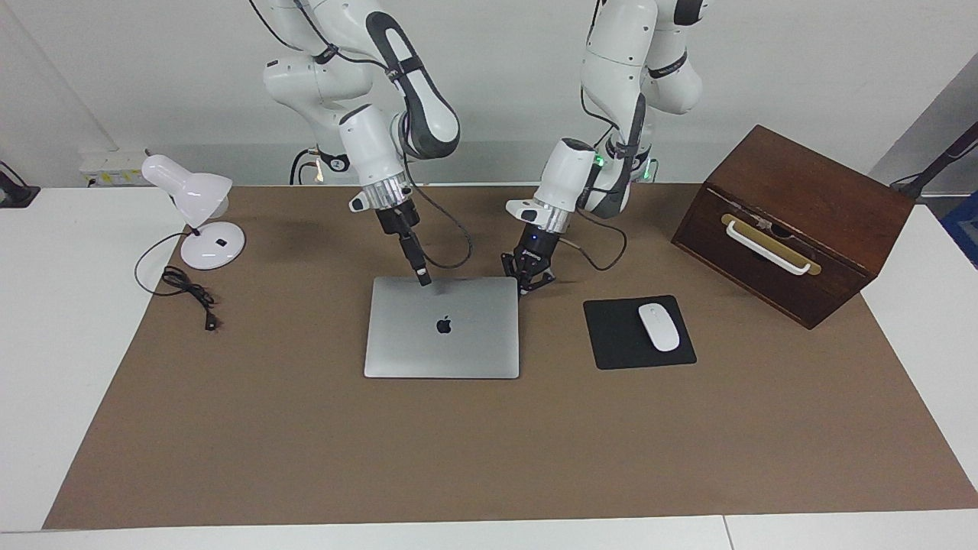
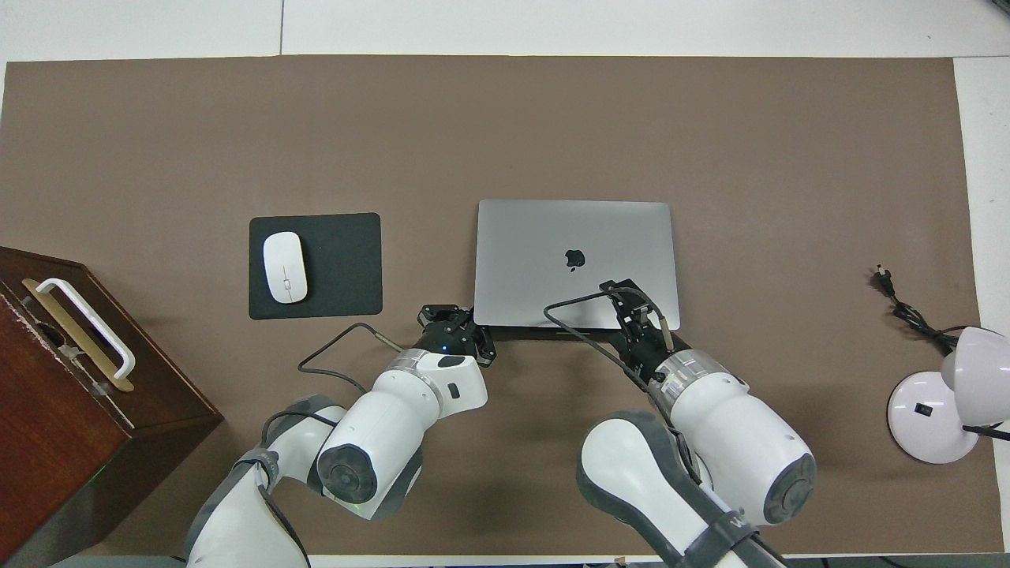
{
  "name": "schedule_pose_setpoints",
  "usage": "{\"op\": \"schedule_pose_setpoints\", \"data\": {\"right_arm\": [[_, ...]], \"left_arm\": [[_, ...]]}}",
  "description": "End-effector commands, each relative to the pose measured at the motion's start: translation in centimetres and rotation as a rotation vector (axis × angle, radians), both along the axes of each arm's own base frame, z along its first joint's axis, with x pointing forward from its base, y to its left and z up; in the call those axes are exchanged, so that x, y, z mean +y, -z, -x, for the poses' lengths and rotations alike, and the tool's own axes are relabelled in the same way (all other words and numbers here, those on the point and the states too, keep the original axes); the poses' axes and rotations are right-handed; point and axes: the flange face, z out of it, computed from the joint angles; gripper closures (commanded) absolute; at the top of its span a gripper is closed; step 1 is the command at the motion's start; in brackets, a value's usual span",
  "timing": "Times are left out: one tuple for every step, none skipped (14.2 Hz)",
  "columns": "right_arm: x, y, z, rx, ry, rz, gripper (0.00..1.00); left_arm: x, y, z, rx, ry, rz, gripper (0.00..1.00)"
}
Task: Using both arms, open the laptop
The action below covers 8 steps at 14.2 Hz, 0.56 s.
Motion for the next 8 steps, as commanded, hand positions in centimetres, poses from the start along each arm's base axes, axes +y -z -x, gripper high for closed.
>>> {"op": "schedule_pose_setpoints", "data": {"right_arm": [[-0.37,0.10,-0.77,0.008,-0.016,-0.016,0.00],[-0.37,0.10,-0.77,0.008,-0.016,-0.016,0.00],[-0.32,0.02,-0.74,0.006,-0.015,-0.017,0.00],[-0.16,0.02,-0.61,0.008,-0.014,-0.020,0.00],[0.11,-0.08,-0.38,0.008,-0.019,-0.021,0.00],[0.20,-0.09,-0.15,0.008,-0.020,-0.021,0.00],[0.24,-0.05,0.08,0.012,-0.012,-0.026,0.00],[0.32,0.00,0.19,0.015,-0.009,-0.030,0.00]], "left_arm": [[0.16,0.72,-0.72,-0.016,0.000,-0.013,1.00],[0.16,0.72,-0.72,-0.016,0.000,-0.013,1.00],[0.16,0.72,-0.72,-0.016,0.000,-0.013,1.00],[0.16,0.72,-0.72,-0.016,0.000,-0.013,1.00],[0.20,0.78,-0.69,-0.015,0.000,-0.014,1.00],[0.14,0.78,-0.63,-0.015,0.002,-0.013,1.00],[0.14,0.78,-0.63,-0.015,0.002,-0.013,1.00],[0.20,0.78,-0.68,-0.015,0.000,-0.014,1.00]]}}
